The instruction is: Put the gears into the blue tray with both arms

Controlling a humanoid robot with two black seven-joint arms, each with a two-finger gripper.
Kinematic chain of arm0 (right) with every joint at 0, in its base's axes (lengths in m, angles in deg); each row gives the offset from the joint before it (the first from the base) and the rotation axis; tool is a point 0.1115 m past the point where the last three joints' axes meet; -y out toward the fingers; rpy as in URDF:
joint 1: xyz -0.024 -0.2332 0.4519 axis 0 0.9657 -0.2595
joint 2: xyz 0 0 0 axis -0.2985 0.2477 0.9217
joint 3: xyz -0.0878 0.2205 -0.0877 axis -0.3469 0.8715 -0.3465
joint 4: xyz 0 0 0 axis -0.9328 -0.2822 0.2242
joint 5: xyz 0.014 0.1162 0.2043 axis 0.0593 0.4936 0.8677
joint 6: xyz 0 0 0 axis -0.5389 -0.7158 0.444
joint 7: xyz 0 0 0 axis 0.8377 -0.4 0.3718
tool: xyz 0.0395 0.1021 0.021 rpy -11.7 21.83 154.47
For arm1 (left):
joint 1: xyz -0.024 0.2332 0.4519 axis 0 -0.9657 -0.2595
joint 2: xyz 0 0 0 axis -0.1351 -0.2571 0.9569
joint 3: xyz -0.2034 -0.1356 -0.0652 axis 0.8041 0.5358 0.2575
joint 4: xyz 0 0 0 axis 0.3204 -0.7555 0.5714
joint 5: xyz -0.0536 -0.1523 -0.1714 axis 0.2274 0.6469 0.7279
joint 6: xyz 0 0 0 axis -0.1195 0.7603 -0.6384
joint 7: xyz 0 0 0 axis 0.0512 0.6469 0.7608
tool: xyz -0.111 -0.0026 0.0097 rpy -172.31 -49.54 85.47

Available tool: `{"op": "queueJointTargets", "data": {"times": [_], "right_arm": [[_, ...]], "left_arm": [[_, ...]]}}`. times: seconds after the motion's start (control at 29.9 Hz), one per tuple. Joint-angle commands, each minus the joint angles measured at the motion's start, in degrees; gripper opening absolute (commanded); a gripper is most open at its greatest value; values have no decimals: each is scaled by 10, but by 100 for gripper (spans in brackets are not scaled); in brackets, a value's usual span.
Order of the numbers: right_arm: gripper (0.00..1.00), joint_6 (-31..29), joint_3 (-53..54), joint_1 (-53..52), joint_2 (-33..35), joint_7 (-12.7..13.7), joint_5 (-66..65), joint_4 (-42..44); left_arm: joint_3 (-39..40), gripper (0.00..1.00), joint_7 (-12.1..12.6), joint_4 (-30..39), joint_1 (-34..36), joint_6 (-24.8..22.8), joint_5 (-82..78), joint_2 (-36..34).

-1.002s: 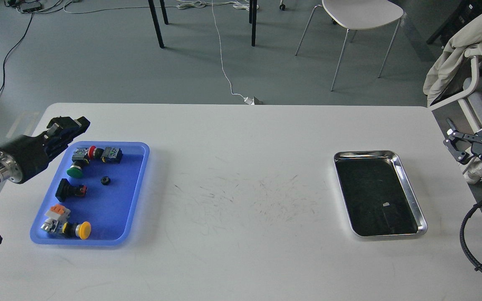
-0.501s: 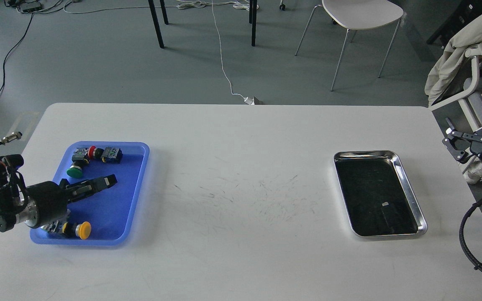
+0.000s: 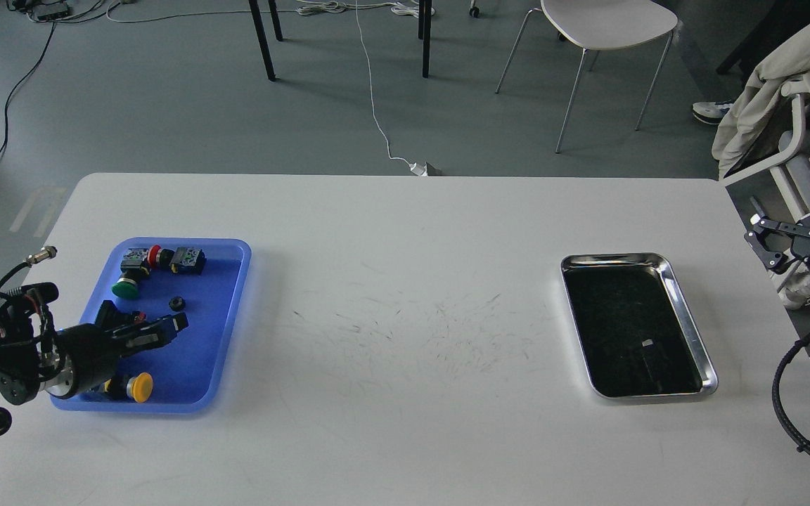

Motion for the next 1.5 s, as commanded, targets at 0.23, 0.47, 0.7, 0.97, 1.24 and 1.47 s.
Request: {"op": "queueJointTargets", "data": {"times": [0.23,0.47,0.7,0.97,1.24,1.47], "right_arm": [[95,0,0,-9,8,0,0,2],[95,0,-1,-9,7,0,0,2],[95,0,-1,-9,7,0,-1,3],[95,0,-1,-10,6,0,-1,2],[95,1,-1,-12,6,0,0,2],[95,13,-1,-17,3,0,0,0]], "left_arm": [[0,16,-1,-25,-5,2,-13,17],[0,32,-3,-33,-10,11,-13,17],[1,53,-6,-42,-11,22,-12,16],[18,75,-8,-32,2,21,-4,7],[128,94,-8,-5,40,-21,4,-19],[205,97,-3,-38,65,-45,185,10]]}}
